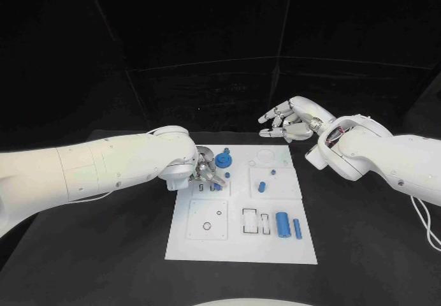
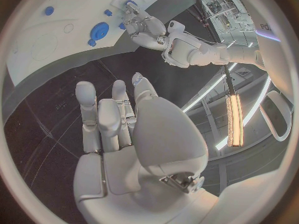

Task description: Assemble the parts on the task board

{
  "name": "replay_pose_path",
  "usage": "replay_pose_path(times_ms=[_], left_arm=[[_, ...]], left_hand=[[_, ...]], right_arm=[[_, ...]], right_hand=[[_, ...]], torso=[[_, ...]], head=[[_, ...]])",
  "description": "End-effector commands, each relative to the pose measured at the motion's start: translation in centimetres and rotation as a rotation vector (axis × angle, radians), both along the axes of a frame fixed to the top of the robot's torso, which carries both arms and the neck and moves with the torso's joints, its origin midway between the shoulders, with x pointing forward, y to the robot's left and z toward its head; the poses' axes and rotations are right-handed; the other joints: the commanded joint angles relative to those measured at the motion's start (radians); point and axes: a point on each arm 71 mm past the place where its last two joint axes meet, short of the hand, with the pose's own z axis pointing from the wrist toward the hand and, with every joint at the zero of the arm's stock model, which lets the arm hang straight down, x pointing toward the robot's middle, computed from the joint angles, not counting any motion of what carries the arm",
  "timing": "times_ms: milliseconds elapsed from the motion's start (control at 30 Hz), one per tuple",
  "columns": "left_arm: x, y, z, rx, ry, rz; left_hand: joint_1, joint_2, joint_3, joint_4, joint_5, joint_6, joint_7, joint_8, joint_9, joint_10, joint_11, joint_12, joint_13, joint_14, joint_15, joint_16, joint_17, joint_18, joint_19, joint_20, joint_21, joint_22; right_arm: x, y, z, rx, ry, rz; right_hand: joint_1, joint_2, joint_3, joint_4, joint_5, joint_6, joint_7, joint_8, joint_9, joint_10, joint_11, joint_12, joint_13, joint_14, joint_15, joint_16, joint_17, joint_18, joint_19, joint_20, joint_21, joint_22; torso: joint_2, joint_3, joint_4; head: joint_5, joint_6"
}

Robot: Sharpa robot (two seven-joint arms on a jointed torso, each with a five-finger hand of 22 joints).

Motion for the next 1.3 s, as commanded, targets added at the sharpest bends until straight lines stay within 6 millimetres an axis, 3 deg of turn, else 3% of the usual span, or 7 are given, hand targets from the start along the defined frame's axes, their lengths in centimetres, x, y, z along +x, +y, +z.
replay_pose_path(times_ms=[33,67,100,267,600,967,1300], left_arm=[[0.0,0.2,0.4,-0.055,-0.025,0.025],[-0.1,0.3,0.5,-0.061,-0.029,0.03],[-0.1,0.4,0.5,-0.066,-0.033,0.035],[-0.4,1.0,0.9,-0.09,-0.054,0.057],[-0.8,2.3,0.6,-0.117,-0.095,0.102],[-1.1,2.4,-0.2,-0.085,-0.168,0.069],[-1.4,2.5,-1.2,-0.038,-0.15,0.051]], left_hand=[[-0.02,-0.031,0.152,-0.104,-0.003,0.007,-0.001,0.0,0.005,0.008,-0.003,-0.002,0.003,0.104,-0.001,0.003,0.263,-0.009,0.027,-0.002,-0.006,0.062],[-0.02,-0.031,0.152,-0.104,-0.003,0.007,-0.001,0.0,0.005,0.008,-0.003,-0.002,0.003,0.104,-0.001,0.003,0.263,-0.009,0.027,-0.002,-0.006,0.062],[-0.037,-0.053,0.201,-0.102,-0.003,0.008,-0.003,0.002,0.011,0.01,-0.002,-0.002,0.004,0.104,0.001,0.003,0.263,-0.009,0.028,-0.003,-0.006,0.063],[-0.074,-0.096,0.296,-0.104,-0.005,0.01,-0.001,0.006,0.023,0.016,-0.004,0.002,0.008,0.104,0.0,0.003,0.263,-0.01,0.029,-0.002,-0.006,0.066],[-0.112,-0.143,0.404,-0.124,-0.009,0.012,-0.004,0.012,0.038,0.019,-0.002,0.001,0.007,0.104,-0.001,0.003,0.263,-0.01,0.029,-0.002,-0.008,0.066],[-0.121,-0.16,0.443,-0.137,-0.011,0.012,-0.004,0.013,0.043,0.019,-0.002,-0.003,0.003,0.104,-0.001,0.003,0.263,-0.01,0.03,-0.001,-0.009,0.067],[-0.125,-0.165,0.46,-0.142,-0.011,0.012,-0.003,0.013,0.046,0.02,-0.002,-0.003,0.003,0.104,-0.001,0.003,0.263,-0.01,0.03,-0.001,-0.009,0.068]], right_arm=[[0.0,0.1,0.1,-0.002,-0.003,0.007],[0.1,0.1,0.1,-0.002,-0.003,0.006],[0.1,0.1,0.1,-0.002,-0.003,0.006],[0.1,0.0,0.1,-0.002,-0.004,0.003],[0.2,-0.3,0.1,-0.005,-0.003,-0.002],[0.3,-0.3,0.1,-0.006,-0.002,-0.002],[0.3,-0.3,0.0,-0.006,-0.001,-0.003]], right_hand=[[0.007,0.004,-0.004,0.0,0.003,-0.006,-0.002,0.006,0.001,-0.003,-0.002,-0.003,-0.001,-0.007,0.002,-0.003,-0.001,0.01,-0.005,0.002,-0.007,-0.001],[0.007,0.004,-0.004,0.0,0.003,-0.006,-0.002,0.006,0.001,-0.003,-0.002,-0.003,-0.001,-0.007,0.002,-0.003,-0.001,0.01,-0.005,0.002,-0.007,-0.001],[0.007,0.004,-0.004,0.0,0.003,-0.006,-0.002,0.006,0.001,-0.003,-0.002,-0.003,-0.001,-0.007,0.002,-0.003,-0.001,0.01,-0.005,0.002,-0.007,-0.001],[0.007,0.004,-0.004,0.0,0.003,-0.006,-0.002,0.007,0.001,-0.003,-0.002,-0.003,-0.001,-0.007,0.002,-0.003,-0.001,0.01,-0.006,0.002,-0.007,-0.002],[0.008,0.004,-0.004,0.0,0.004,-0.006,-0.002,0.007,0.001,-0.003,-0.002,-0.004,-0.002,-0.007,0.002,-0.003,-0.001,0.01,-0.006,0.002,-0.008,-0.003],[0.01,0.004,-0.004,0.0,0.004,-0.006,-0.002,0.007,0.001,-0.003,-0.002,-0.004,-0.003,-0.007,0.002,-0.005,-0.002,0.01,-0.007,0.002,-0.01,-0.005],[0.012,0.004,-0.004,-0.001,0.004,-0.006,-0.002,0.007,0.001,-0.003,-0.002,-0.005,-0.005,-0.007,0.002,-0.005,-0.001,0.01,-0.006,0.001,-0.01,-0.005]], torso=[[-0.001,0.001,0.0013],[-0.002,0.0013,0.0019],[-0.002,0.0014,0.0018],[-0.001,0.0015,0.0013],[0.0,0.0004,0.002],[0.0,-0.0009,-0.0033],[0.001,0.0002,-0.0025]], head=[[0.002,-0.001],[0.003,0.0],[0.003,0.0],[0.005,0.0],[0.01,-0.005],[0.016,-0.008],[0.016,-0.01]])
